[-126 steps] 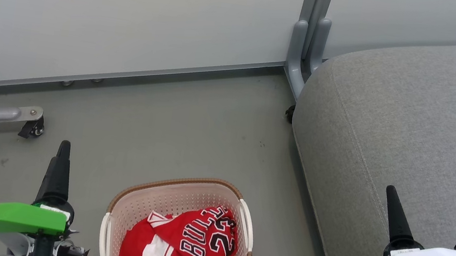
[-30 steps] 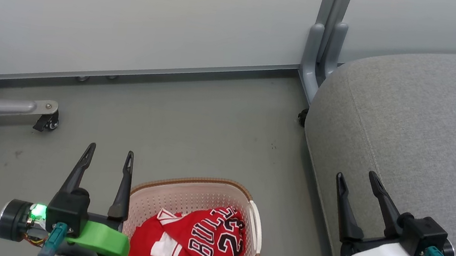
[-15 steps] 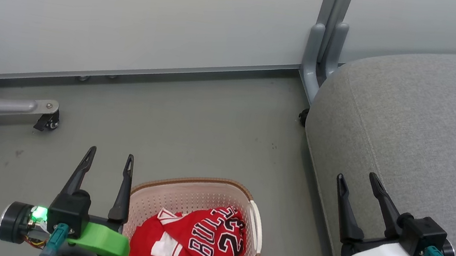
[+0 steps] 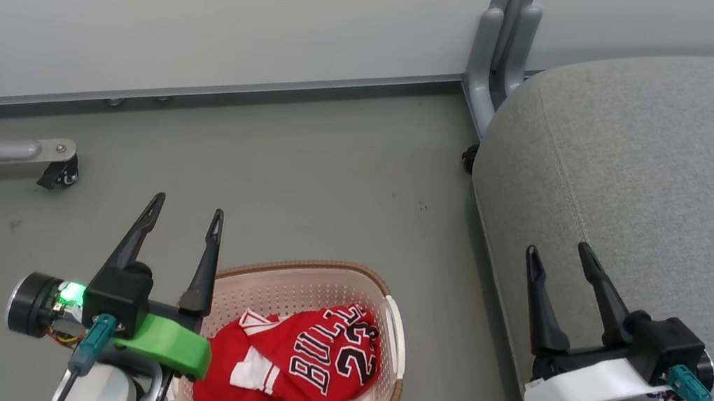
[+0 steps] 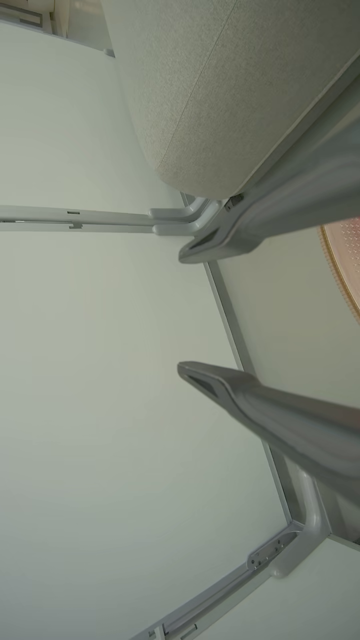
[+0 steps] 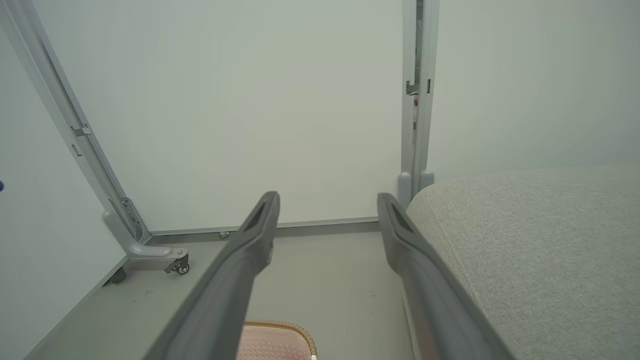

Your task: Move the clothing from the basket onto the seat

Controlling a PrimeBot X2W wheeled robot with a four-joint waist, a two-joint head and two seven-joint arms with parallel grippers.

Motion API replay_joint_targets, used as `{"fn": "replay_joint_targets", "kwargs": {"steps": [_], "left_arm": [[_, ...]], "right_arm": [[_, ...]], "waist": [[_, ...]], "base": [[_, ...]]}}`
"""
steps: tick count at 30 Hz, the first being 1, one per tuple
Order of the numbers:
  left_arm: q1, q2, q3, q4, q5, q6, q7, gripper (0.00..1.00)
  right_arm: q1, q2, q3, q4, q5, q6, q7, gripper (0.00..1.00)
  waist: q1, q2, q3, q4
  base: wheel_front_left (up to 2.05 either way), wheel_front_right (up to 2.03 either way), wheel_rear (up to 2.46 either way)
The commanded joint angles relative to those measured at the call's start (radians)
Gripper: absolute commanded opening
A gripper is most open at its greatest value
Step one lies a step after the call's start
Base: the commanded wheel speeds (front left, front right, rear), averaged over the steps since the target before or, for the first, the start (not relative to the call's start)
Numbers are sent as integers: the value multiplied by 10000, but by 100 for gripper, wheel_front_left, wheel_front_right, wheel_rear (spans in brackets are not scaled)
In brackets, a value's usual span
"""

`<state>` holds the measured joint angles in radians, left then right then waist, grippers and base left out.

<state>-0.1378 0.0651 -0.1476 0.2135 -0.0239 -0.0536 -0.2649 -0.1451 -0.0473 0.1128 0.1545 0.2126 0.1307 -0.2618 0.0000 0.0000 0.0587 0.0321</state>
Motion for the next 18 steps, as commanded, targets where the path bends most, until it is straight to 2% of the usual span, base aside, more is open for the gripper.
{"fn": "replay_joint_targets", "kwargs": {"steps": [1,9,18], "left_arm": [[-317,84,-49,89,123,-106,7,100],[-1604,170,-538,768,166,-433,7,100],[-3002,404,-1254,2125,262,-666,5,100]], "right_arm": [[-183,-56,-37,-99,-1,1,-49,100],[-1010,-50,39,-661,-64,1,-48,100],[-2211,-46,348,-1274,94,1,-48,100]], "waist": [[0,0,348,-260],[0,0,1733,-946],[0,0,3424,-1820]], "base": [[0,0,0],[0,0,0],[0,0,0]]}}
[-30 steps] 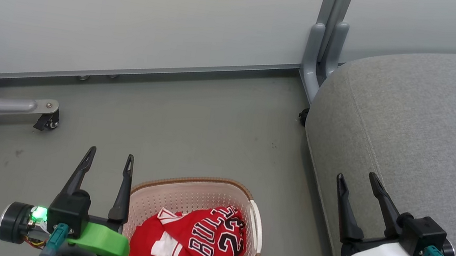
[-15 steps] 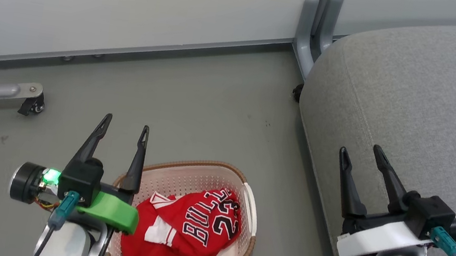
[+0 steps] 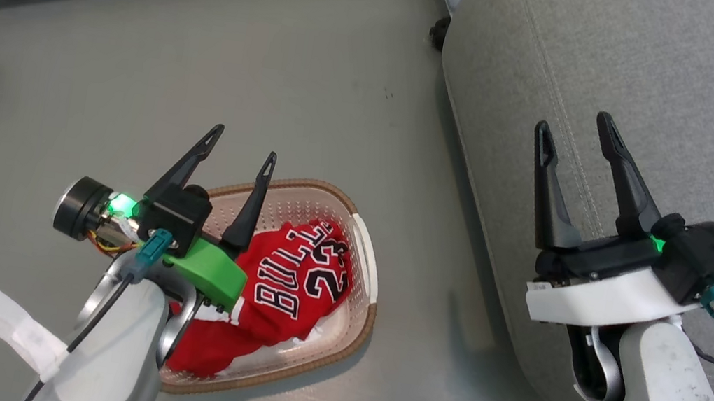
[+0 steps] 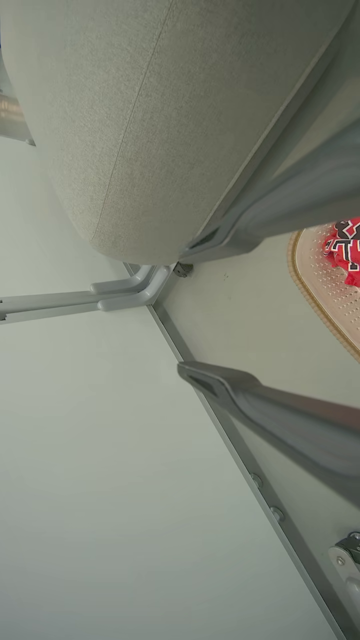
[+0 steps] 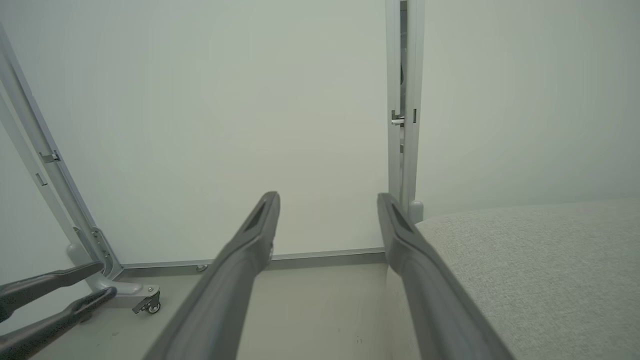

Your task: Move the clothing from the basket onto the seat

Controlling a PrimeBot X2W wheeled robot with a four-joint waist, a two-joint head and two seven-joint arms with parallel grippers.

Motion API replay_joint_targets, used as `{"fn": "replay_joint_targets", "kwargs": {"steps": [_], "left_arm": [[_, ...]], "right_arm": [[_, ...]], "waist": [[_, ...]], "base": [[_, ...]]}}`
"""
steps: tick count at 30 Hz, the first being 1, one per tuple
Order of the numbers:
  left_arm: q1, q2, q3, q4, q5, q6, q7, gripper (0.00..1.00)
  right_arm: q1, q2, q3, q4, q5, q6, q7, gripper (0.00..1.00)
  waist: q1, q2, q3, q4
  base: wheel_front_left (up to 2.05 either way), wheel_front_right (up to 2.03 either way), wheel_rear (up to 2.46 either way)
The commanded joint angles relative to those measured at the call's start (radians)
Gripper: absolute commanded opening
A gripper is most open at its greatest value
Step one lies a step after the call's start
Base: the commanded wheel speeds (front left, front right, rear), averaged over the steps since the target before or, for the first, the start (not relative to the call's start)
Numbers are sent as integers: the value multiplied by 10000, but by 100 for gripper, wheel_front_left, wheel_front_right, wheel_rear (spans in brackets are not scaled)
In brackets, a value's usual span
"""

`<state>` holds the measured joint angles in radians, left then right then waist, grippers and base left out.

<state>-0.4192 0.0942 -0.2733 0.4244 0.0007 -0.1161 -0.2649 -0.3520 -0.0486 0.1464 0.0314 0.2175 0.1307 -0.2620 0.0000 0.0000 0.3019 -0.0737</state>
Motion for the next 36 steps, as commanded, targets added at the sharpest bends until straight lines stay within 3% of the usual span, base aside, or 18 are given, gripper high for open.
{"fn": "replay_joint_targets", "kwargs": {"steps": [1,13,36], "left_arm": [[-340,125,-91,204,2,-48,7,100],[-1827,525,-802,2270,1,-144,7,100],[-4551,834,-1737,6129,33,-146,7,100]], "right_arm": [[-276,-31,43,-106,68,1,-47,100],[-1266,-28,284,-769,284,-1,-46,100],[-2190,-29,687,-1702,202,-1,-46,100]], "waist": [[0,0,1167,-856],[0,0,3104,-1657],[0,0,5979,-2050]], "base": [[0,0,0],[0,0,0],[0,0,0]]}}
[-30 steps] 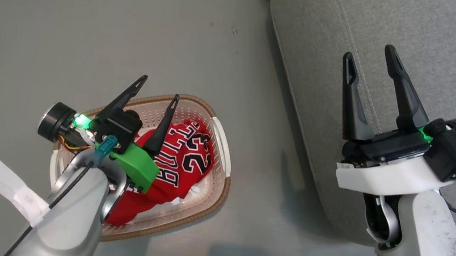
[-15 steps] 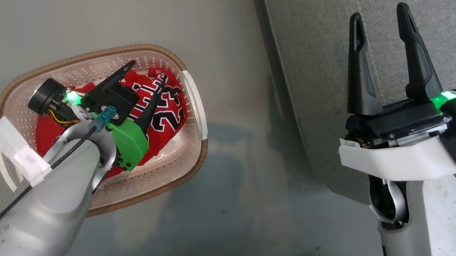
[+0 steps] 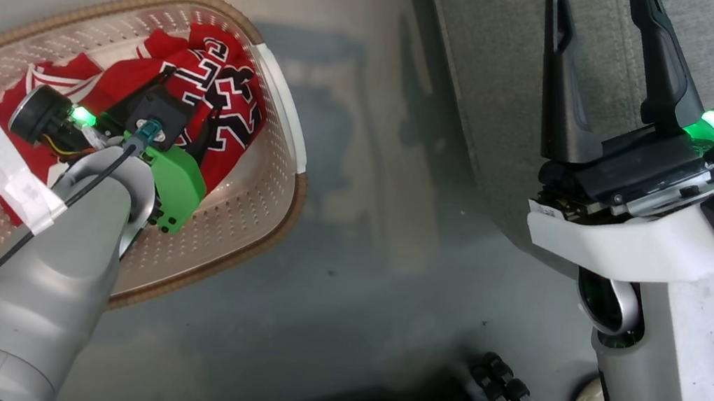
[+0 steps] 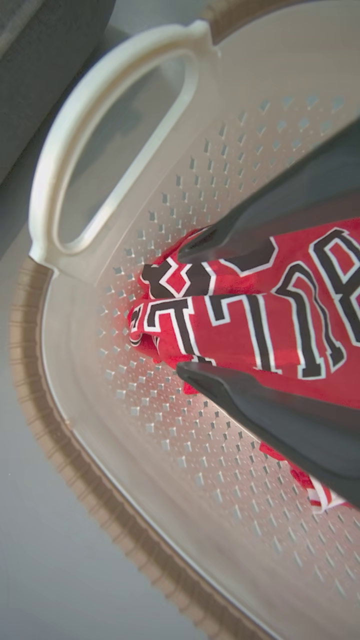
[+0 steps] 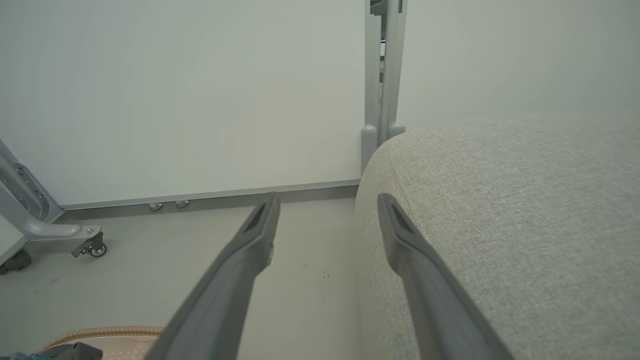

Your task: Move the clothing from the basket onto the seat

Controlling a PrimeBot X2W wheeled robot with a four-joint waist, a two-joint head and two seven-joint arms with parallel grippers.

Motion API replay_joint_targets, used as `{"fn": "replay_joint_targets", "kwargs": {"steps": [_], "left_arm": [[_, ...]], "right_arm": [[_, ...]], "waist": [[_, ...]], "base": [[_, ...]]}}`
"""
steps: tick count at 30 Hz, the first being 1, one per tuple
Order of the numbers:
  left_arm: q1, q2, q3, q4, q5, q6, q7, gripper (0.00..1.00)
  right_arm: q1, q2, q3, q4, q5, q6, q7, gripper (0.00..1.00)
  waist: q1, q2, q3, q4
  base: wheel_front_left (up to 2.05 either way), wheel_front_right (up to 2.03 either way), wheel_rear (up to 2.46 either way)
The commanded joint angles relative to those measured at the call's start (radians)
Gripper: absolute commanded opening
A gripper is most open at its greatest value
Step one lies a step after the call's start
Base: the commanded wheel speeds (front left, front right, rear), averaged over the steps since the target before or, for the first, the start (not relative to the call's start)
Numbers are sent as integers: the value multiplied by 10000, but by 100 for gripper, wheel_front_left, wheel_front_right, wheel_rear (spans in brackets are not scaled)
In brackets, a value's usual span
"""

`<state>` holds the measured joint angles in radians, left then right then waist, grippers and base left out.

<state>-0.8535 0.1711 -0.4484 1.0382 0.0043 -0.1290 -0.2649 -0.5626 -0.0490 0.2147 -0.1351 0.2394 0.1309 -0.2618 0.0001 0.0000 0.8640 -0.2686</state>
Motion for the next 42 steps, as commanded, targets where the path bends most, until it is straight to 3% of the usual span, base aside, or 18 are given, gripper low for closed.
{"fn": "replay_joint_targets", "kwargs": {"steps": [1,17,18,19,20,33,42], "left_arm": [[-267,80,-30,157,20,-18,7,100],[-1494,49,-261,2206,-115,89,227,100],[-1530,1,-279,2258,-157,71,285,89],[-1566,-26,-298,2291,-172,61,319,39],[-1611,-51,-330,2333,-192,60,346,2],[-1699,-437,-651,2424,-350,9,118,0],[-1059,-631,-783,1087,-691,-12,-13,0]], "right_arm": [[-83,-26,10,-80,-16,-3,-48,100],[155,-24,57,-482,-66,-3,-48,100],[185,-26,46,-488,-91,-3,-48,100],[191,-24,35,-490,-104,-3,-48,100],[200,-24,29,-481,-126,-3,-48,100],[142,-26,63,-361,-228,-3,-48,100],[225,-29,76,46,-318,-3,-48,100]], "waist": [[-1,0,439,-113],[-1,0,1188,-242],[-1,0,1207,-218],[-1,0,1221,-198],[-1,0,1233,-170],[-1,0,838,107],[-1,0,-180,604]], "base": [[0,0,0],[0,0,0],[0,0,0],[0,0,0],[0,0,0],[0,0,0],[0,0,0]]}}
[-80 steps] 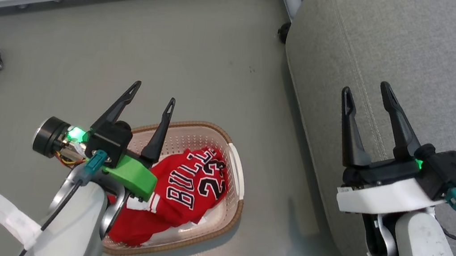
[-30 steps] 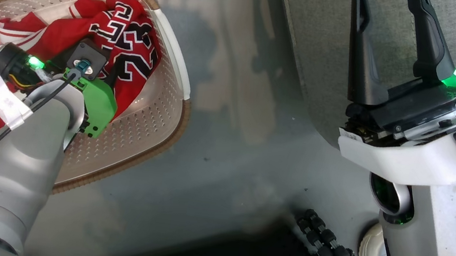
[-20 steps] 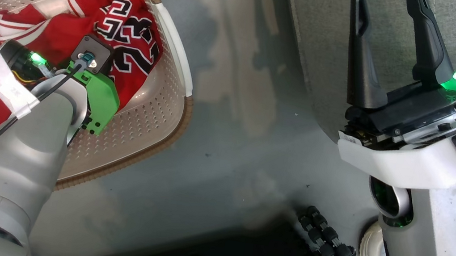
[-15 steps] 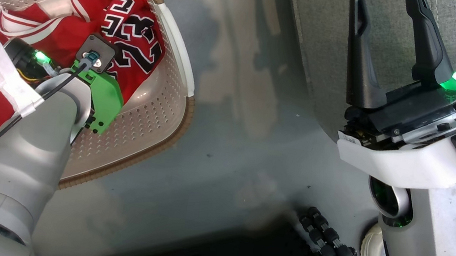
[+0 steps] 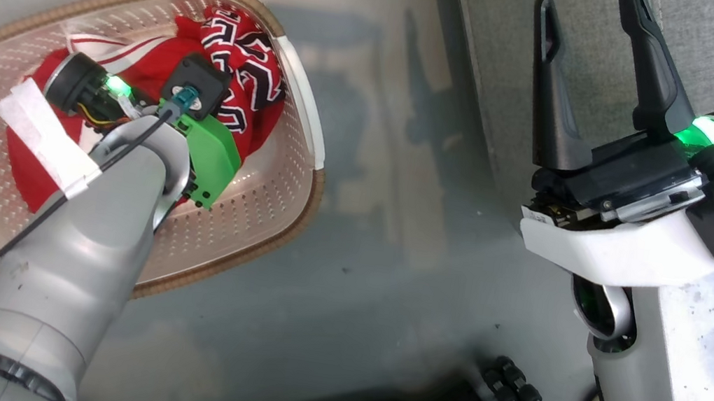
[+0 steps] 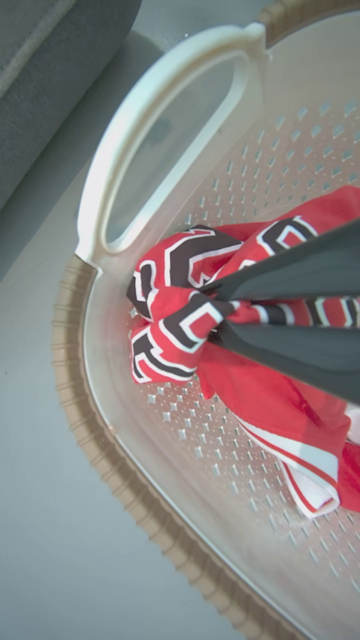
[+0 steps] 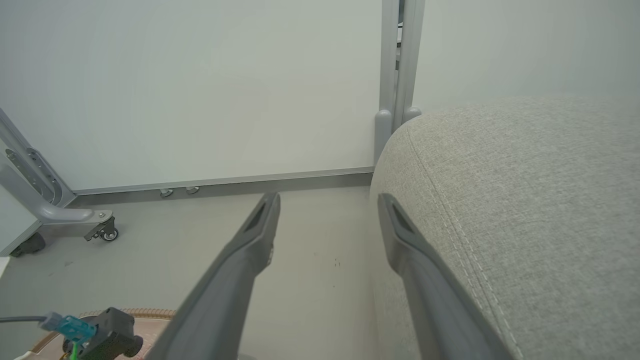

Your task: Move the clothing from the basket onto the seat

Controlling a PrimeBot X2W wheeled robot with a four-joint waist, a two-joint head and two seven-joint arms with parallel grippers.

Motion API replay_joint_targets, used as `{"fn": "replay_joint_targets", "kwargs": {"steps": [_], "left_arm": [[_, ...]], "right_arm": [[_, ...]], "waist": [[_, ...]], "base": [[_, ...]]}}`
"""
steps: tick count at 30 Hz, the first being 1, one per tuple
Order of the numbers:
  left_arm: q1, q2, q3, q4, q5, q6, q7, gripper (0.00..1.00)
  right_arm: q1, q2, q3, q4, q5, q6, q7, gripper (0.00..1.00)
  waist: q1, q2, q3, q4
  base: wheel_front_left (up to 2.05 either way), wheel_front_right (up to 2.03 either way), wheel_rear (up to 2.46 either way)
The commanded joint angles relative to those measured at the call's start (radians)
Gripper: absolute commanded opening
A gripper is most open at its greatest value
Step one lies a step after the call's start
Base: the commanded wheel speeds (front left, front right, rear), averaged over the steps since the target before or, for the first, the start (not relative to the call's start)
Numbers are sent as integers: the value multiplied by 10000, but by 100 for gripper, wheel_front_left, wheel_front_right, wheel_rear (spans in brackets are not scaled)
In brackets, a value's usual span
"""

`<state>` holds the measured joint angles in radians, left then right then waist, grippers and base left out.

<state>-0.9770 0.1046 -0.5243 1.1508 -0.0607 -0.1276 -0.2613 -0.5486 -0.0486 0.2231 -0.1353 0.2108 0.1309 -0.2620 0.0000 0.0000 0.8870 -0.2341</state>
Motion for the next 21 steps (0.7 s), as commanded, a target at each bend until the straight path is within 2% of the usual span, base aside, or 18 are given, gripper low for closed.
{"fn": "replay_joint_targets", "kwargs": {"steps": [1,7,21], "left_arm": [[322,63,-26,-309,-118,-27,-51,0],[1129,193,-43,-1552,-376,-30,-54,0],[3231,55,301,-4463,-940,-35,-47,0]], "right_arm": [[101,-31,-14,102,-34,-3,-46,100],[282,-33,-8,449,-8,-3,-46,100],[1300,-36,-458,1242,-314,-3,-47,100]], "waist": [[0,0,-558,319],[0,0,-1408,613],[0,0,-3687,1638]], "base": [[0,0,0],[0,0,0],[0,0,0]]}}
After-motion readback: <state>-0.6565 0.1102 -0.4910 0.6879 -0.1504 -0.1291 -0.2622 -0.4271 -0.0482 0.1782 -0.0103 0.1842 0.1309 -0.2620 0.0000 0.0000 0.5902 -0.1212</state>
